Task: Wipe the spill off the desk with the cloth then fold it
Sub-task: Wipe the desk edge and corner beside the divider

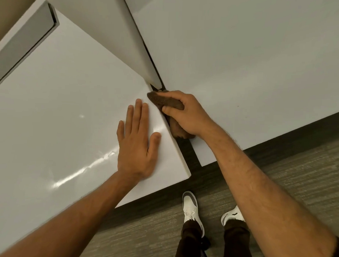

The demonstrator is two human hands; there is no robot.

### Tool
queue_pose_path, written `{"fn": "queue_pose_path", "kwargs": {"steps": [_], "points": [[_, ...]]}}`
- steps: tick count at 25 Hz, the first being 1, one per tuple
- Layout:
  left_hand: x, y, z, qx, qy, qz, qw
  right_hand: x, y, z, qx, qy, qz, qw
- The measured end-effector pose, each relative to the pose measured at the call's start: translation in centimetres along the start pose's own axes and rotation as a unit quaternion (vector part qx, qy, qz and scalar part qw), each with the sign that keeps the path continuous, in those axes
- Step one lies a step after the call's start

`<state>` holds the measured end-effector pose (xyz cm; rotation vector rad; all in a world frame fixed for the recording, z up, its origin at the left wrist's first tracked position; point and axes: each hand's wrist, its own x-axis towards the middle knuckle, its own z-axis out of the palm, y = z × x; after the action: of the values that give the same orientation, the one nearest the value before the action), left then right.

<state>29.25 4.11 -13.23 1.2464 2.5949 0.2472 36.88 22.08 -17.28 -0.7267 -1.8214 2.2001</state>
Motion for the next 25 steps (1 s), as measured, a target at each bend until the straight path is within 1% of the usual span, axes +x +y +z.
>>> {"fn": "queue_pose_path", "kwargs": {"steps": [8,13,20,25], "points": [[0.1,0.1,0.2,0.006,0.006,0.001,1.000,-5.1,1.7,0.3,0.074,-0.002,0.020,0.997],[0.1,0.1,0.4,0.011,0.008,-0.003,1.000,-9.1,1.9,-0.2,0.078,-0.018,0.038,0.996],[0.1,0.2,0.2,0.012,0.007,-0.002,1.000,-16.3,3.4,-0.6,0.127,-0.022,0.062,0.990],[0.0,0.3,0.1,0.005,0.008,-0.001,1.000,-18.0,3.6,-0.7,0.137,-0.023,0.078,0.987]]}}
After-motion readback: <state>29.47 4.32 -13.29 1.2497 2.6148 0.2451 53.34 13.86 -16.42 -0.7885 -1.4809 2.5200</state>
